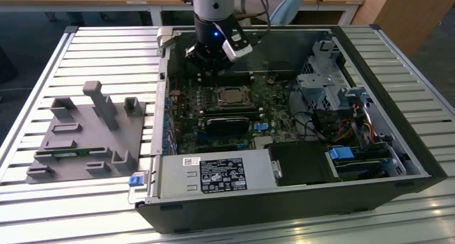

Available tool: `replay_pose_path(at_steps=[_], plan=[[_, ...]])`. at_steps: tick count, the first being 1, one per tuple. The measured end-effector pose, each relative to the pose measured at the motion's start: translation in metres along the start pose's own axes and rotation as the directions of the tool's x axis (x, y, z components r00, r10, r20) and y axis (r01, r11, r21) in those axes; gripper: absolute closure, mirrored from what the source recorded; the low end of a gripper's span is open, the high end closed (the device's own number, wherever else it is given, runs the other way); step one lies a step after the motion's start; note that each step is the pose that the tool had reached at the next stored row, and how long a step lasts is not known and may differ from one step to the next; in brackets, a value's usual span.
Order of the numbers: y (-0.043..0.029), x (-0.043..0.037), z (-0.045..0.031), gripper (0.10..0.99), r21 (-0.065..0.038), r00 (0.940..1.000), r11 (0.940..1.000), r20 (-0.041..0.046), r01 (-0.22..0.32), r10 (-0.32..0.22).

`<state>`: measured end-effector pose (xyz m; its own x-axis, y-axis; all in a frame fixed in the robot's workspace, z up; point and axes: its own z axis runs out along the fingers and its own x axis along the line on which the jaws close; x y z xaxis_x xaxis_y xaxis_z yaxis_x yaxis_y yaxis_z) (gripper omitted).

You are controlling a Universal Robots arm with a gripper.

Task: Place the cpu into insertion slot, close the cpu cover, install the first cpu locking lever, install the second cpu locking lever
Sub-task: 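Install the first cpu locking lever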

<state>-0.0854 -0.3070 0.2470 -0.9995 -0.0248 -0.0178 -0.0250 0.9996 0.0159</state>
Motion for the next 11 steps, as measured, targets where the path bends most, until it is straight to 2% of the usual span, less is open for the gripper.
replay_pose_path(at_steps=[11], plan=[[0.0002,0.0094,-0.0002,0.976,0.000,1.0000,1.0000,0.0005,0.000,0.000]])
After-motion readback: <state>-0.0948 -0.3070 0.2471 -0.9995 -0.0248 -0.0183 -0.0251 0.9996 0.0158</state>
